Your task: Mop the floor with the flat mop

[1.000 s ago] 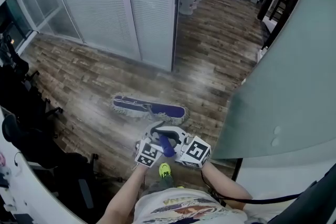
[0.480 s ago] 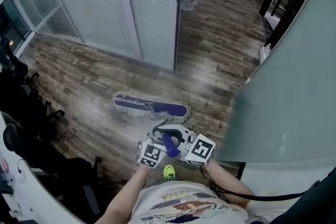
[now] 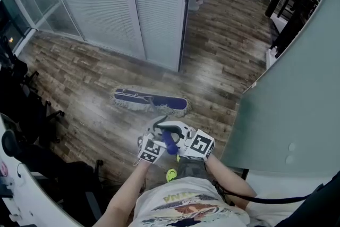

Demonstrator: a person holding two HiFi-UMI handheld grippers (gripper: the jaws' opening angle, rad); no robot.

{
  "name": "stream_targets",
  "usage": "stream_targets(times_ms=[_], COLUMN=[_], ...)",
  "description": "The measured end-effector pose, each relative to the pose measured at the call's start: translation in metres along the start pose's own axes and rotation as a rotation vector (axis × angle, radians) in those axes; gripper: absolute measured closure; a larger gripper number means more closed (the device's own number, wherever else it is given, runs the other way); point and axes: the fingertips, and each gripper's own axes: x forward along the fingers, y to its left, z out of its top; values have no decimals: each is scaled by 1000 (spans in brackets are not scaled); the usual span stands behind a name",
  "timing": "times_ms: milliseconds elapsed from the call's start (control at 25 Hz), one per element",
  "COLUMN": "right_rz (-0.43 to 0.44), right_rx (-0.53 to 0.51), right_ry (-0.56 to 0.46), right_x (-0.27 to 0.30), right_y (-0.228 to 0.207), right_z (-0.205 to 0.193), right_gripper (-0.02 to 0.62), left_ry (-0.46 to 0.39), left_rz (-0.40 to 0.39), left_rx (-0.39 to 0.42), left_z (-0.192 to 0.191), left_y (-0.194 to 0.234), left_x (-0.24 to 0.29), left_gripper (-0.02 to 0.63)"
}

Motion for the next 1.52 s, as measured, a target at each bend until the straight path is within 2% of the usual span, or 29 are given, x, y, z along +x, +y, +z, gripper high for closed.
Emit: stream_targets(times_ms=[240, 400, 720, 1000, 1280, 1520], right_rz=[25, 59, 84, 125, 152, 130], right_rx=[-6, -10, 11, 21, 23, 42], right_ry=[-20, -14, -28, -47, -22, -45], right_x=[12, 31, 66, 98, 130, 142], right_y=[-53, -102, -233, -338, -395, -435], right_z=[6, 11, 30, 50, 40, 39], right_gripper=[405, 405, 405, 405, 402, 399], left_ry=[-17, -3, 18, 2, 38, 51], left_rz=[37, 50, 86, 138, 154, 159], left_rx=[-24, -34, -53, -79, -76, -74], left_z=[15, 17, 33, 50, 36, 34], left_y=[46, 92, 205, 301, 361, 394], left_x=[32, 60, 139, 197, 229, 252], left_gripper=[488, 488, 488, 486, 482, 480])
